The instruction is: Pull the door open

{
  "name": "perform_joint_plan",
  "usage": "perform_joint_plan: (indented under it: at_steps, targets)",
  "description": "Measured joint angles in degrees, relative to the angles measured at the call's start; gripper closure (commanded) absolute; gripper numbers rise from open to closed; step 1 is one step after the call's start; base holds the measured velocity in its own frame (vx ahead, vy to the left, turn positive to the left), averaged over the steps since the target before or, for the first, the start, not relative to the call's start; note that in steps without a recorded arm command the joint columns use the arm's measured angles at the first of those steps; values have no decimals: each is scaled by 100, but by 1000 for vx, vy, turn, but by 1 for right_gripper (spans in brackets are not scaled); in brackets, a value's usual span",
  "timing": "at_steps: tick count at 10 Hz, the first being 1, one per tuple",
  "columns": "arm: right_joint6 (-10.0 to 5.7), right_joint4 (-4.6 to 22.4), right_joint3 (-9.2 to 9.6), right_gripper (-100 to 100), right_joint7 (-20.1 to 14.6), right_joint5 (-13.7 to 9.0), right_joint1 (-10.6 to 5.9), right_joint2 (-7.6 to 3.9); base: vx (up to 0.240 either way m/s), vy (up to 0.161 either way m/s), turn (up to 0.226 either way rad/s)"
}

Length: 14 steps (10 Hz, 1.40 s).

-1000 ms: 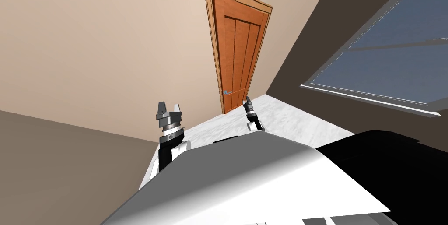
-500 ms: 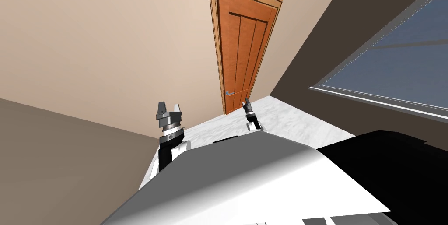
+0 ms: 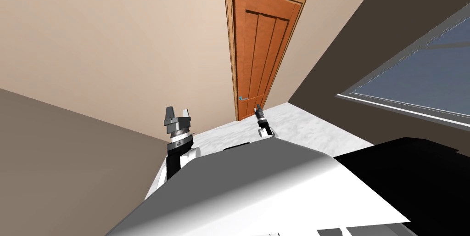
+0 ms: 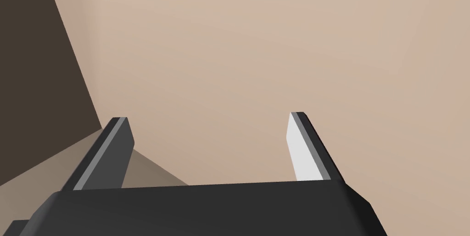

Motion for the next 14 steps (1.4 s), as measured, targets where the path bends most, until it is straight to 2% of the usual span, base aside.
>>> perform_joint_plan:
  at_steps: [2,6,9,12,14]
  targets:
    - [-36,251,-23,-100,14,-19,-92,-6,51,-30,118]
    - [-249,1061,-113,-100,33,-94,-419,-50,74,-59,154]
    - [-332,1549,-167,-100,34,-139,-595,-95,69,-48,96]
    - [-383,1906,-212,-100,50,-179,-742,-109,51,-45,99]
    - [-504,2329,-254,-100,52,-211,-914,-135,61,-54,125]
